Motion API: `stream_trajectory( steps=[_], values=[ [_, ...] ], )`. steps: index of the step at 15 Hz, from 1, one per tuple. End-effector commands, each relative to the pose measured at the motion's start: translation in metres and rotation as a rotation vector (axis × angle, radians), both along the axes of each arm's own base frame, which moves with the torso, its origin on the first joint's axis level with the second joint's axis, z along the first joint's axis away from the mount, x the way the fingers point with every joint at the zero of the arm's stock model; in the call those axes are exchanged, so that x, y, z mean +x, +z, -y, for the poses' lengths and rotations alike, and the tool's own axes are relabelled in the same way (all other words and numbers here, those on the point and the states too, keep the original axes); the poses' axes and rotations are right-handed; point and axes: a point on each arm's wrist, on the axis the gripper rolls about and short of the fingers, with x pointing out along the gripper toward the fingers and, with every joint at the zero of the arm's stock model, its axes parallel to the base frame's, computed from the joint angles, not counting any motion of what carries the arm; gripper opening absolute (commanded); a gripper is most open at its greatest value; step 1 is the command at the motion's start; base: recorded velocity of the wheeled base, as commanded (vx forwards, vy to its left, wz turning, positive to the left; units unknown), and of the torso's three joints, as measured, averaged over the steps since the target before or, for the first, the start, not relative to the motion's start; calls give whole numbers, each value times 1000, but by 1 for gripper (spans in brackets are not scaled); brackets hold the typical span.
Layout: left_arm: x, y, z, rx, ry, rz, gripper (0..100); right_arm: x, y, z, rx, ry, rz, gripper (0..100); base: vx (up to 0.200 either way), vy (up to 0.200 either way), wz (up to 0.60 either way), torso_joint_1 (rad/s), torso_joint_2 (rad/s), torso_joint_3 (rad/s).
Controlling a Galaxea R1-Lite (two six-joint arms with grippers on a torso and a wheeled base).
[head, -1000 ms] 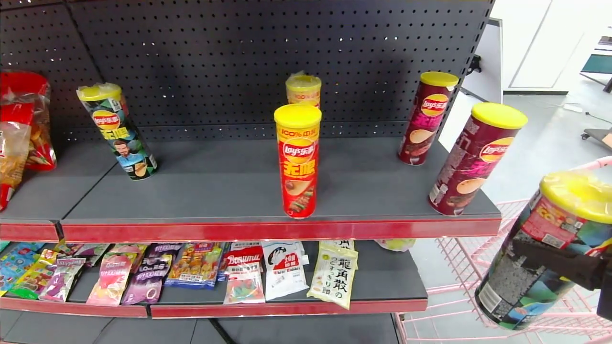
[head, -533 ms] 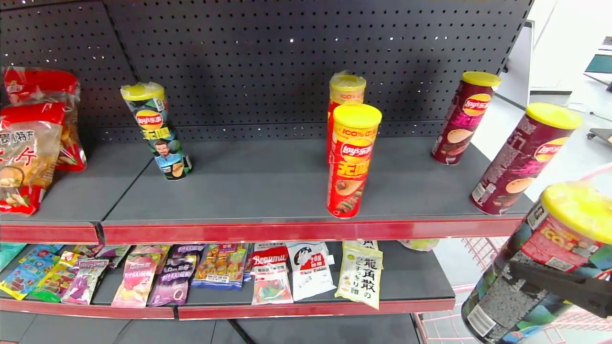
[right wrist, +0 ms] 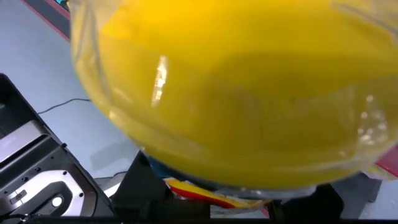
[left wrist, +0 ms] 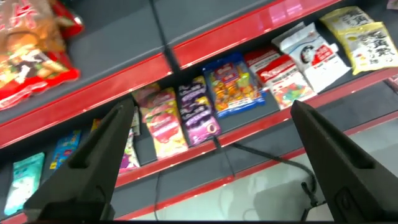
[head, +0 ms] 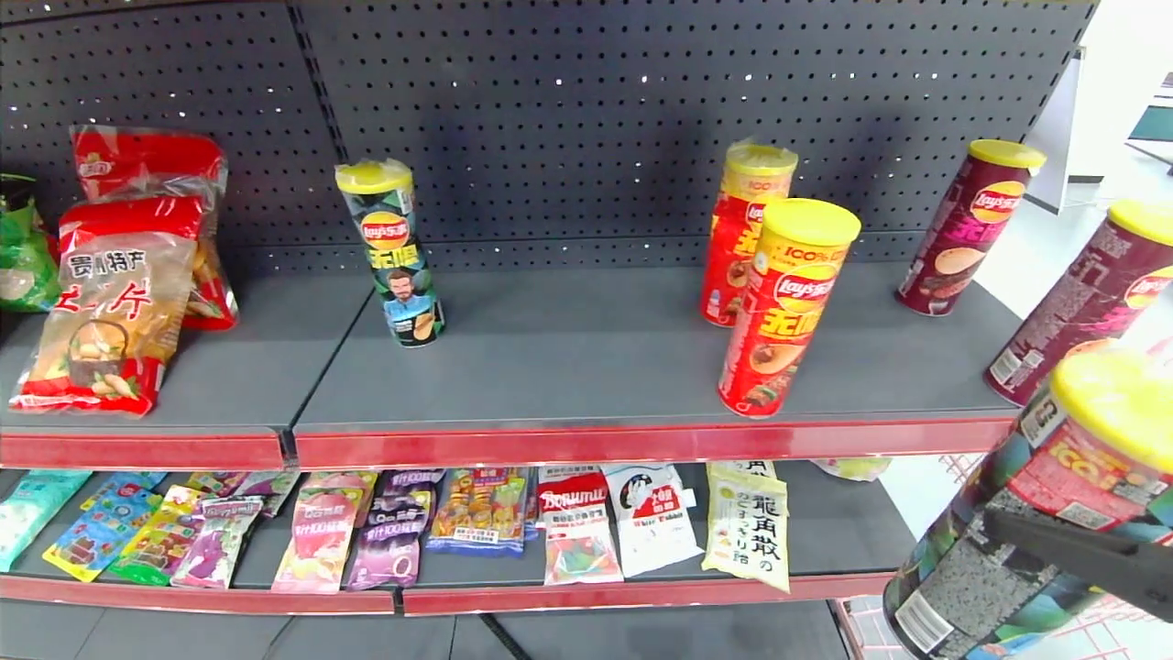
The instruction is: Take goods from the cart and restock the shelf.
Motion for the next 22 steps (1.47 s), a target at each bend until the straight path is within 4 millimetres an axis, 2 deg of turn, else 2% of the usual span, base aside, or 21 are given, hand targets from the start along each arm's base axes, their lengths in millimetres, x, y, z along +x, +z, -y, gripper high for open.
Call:
stream_trajectory(
  steps=[1,5,15,22],
  values=[
    [0,0,0,0,1,0,100,-1,0,0,2,0,4,0,0,200,0,2,2,2],
    [0,0,0,-1,1,2,100,-7,-6,3,0,1,2,0,0,200,0,4,0,1],
    [-1,0,0,11,-3,9,100,-7,-6,3,0,2,2,0,0,200,0,3,2,3],
    [-2,-2,-1,37,-10,15,100,-7,-7,3,-3,2,-3,0,29,0,0,0,0,1]
  ],
)
